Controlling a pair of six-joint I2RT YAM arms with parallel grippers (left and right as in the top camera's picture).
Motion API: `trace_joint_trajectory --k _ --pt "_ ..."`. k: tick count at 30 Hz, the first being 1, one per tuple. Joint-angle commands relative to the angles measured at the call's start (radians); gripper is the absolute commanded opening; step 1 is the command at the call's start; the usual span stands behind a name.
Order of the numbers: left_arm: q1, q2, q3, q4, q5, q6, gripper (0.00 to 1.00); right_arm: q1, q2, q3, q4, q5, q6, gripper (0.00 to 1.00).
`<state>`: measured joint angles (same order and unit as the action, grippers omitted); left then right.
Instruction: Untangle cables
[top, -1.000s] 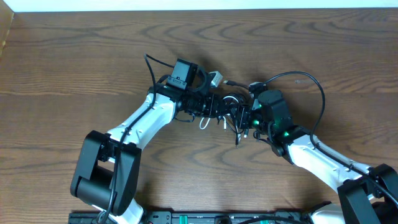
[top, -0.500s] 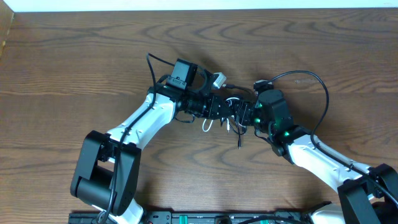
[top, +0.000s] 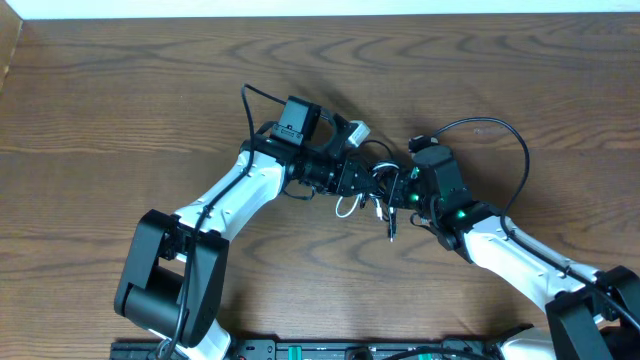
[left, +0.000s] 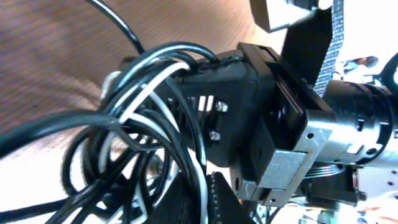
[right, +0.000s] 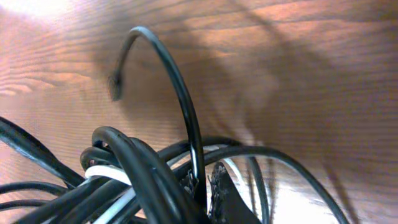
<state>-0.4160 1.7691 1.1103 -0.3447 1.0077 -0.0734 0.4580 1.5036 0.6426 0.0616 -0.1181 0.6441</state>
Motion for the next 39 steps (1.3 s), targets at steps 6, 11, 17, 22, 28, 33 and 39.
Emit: trace_joint_trajectory --k 6,11,17,22,28,33,39 --pt "0.005 -0.018 0.006 0.005 -0.390 0.019 0.07 -0.093 0.008 -0.008 -0.132 0.081 -0.115 0.01" --pt "0.005 -0.018 0.006 -0.007 -0.661 -0.094 0.08 -0.148 0.008 -0.008 -0.211 0.040 -0.213 0.01" --pt "0.005 -0.018 0.006 -0.037 -0.956 -0.190 0.08 -0.207 0.008 -0.008 -0.292 0.029 -0.287 0.01" --pt "0.005 -0.018 0.006 -0.039 -0.912 -0.209 0.10 -0.228 0.008 -0.008 -0.305 -0.076 -0.286 0.01" --pt "0.005 -0.018 0.006 -0.034 -0.296 0.137 0.49 -0.256 0.008 -0.008 -0.277 -0.195 -0.132 0.01" --pt "0.004 -0.018 0.006 -0.081 -0.073 0.296 0.67 -0.316 0.008 -0.008 -0.185 -0.422 -0.012 0.01" --pt "-0.025 -0.018 0.006 -0.084 -0.074 0.333 0.68 -0.328 0.008 -0.008 -0.155 -0.488 0.067 0.01"
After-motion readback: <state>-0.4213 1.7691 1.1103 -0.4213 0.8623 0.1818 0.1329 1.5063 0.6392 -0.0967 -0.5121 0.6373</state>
